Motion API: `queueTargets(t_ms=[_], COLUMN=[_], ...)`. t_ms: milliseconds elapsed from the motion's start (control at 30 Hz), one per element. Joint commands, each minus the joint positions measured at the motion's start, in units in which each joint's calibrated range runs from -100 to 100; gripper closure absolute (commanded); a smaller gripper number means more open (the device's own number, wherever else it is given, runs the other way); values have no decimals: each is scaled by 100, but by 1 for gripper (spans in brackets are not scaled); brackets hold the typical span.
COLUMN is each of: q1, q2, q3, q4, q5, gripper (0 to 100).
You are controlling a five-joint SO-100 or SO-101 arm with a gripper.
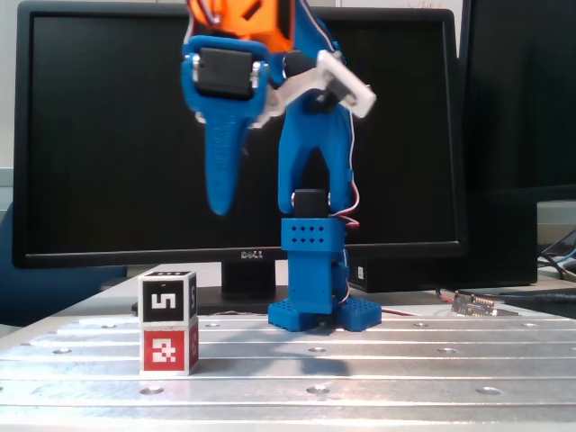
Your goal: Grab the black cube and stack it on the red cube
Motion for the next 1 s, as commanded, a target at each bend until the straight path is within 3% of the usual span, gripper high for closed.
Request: queueTargets(t_ms=[0,200,733,967], q1=[-376,-694,-745,-716], q2=[-53,-186,-2642,-3896], q3=[114,1036,5053,6283], q4=[-145,-803,-3249,-3625], q5=[-268,-757,-889,-889], gripper=[98,98,98,98])
